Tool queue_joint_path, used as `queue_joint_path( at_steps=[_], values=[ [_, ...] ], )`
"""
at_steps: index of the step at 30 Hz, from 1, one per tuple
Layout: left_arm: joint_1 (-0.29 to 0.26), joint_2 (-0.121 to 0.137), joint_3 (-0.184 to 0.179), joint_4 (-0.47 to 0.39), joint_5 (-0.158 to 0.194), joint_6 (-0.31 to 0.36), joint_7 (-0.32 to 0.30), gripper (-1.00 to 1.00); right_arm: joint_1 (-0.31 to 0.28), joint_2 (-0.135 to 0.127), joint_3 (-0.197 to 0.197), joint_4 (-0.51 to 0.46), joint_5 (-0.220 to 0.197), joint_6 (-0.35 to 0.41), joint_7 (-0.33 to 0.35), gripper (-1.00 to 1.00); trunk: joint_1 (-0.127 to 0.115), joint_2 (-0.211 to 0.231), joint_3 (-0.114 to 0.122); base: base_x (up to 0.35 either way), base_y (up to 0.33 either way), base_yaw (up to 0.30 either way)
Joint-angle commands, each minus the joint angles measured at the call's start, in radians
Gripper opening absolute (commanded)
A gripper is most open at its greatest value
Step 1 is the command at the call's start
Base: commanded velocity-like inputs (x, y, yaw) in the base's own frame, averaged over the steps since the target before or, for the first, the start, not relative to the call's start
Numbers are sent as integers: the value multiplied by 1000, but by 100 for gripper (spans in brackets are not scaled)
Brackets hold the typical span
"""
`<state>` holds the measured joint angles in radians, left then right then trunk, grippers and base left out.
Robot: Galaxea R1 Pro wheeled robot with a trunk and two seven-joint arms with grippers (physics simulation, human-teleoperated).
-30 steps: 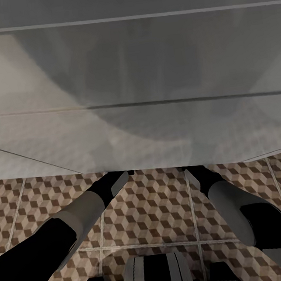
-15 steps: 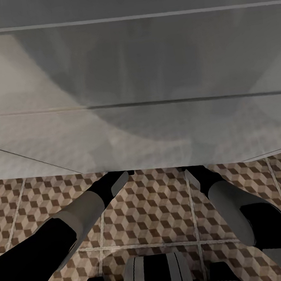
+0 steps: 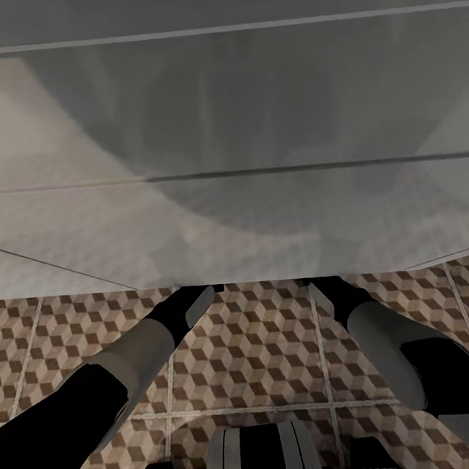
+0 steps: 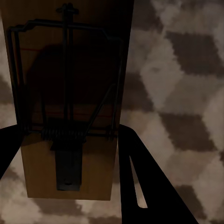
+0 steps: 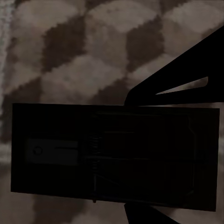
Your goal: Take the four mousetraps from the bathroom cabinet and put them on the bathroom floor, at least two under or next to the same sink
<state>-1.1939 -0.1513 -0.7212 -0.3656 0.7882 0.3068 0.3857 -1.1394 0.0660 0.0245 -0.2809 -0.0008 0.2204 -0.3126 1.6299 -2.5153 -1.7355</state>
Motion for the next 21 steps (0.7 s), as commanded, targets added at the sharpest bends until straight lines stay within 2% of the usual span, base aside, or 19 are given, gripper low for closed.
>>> queue_joint_path(
  at_steps=[1, 17, 18, 21],
  values=[
    [-6, -1, -2, -4, -9, 2, -1, -100, 0, 0, 0, 1, -3, 0, 0, -100, 0, 0, 0, 0, 0, 0],
    [-6, -1, -2, -4, -9, 2, -1, -100, -3, 0, 0, 5, -4, 13, 0, -100, 0, 0, 0, 0, 0, 0],
    [-6, -1, -2, -4, -9, 2, -1, -100, -3, 0, 0, 5, -4, 13, 0, 100, 0, 0, 0, 0, 0, 0],
    [-6, -1, -2, -4, -9, 2, -1, -100, -3, 0, 0, 5, -4, 12, 0, 100, 0, 0, 0, 0, 0, 0]
  ],
)
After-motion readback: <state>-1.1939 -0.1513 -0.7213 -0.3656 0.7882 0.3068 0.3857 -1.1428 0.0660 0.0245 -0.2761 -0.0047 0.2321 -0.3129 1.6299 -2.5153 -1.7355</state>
